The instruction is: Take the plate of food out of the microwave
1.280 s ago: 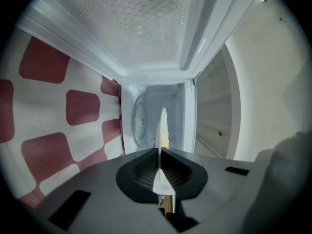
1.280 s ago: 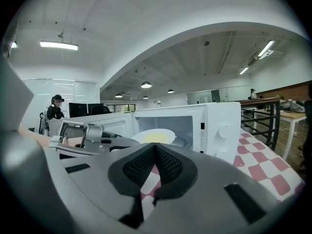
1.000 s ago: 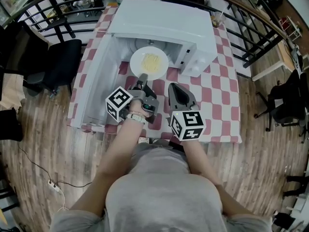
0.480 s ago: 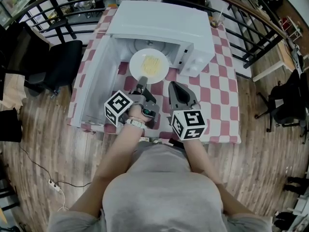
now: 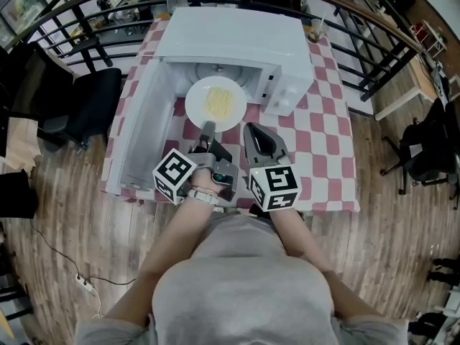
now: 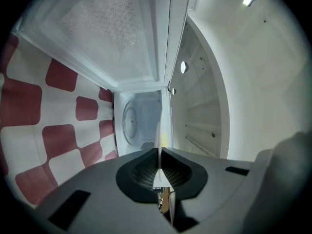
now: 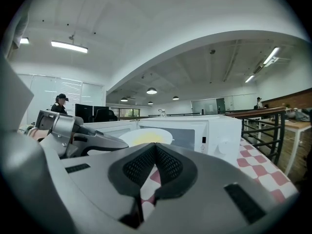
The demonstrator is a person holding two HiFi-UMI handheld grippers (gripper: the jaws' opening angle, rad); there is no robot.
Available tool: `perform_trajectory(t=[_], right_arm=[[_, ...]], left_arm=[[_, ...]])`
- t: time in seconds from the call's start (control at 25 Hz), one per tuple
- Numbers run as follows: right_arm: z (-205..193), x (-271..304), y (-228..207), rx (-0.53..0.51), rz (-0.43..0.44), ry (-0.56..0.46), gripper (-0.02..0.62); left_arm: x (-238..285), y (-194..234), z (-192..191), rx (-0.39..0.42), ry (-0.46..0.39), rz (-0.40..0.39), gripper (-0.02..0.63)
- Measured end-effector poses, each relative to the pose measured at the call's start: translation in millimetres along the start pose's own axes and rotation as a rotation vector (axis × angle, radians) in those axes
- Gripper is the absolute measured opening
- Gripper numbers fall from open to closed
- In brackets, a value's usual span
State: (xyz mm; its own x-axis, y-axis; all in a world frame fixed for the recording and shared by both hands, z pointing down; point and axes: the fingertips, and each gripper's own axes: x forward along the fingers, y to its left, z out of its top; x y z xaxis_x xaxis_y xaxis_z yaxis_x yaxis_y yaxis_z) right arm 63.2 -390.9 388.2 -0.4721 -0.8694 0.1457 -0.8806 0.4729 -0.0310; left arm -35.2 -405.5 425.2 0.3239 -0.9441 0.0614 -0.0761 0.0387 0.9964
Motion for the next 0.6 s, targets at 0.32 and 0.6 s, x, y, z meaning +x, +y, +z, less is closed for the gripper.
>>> perform_trajectory(t=[0.32,0.6], right_arm=[[-0.5,-4.9,-4.0,-0.009,-0.022,0.001,0.025],[-2.0,-4.1,-7.5,-0.013,-0.058,0.017,0.025]], left_arm=[[-1.9,-6.9,-0.1,0.01,-0.015,-0.027,0.015],[-1.5,-10.8,-7.6,0.022,0.0,-0.035,0.015]])
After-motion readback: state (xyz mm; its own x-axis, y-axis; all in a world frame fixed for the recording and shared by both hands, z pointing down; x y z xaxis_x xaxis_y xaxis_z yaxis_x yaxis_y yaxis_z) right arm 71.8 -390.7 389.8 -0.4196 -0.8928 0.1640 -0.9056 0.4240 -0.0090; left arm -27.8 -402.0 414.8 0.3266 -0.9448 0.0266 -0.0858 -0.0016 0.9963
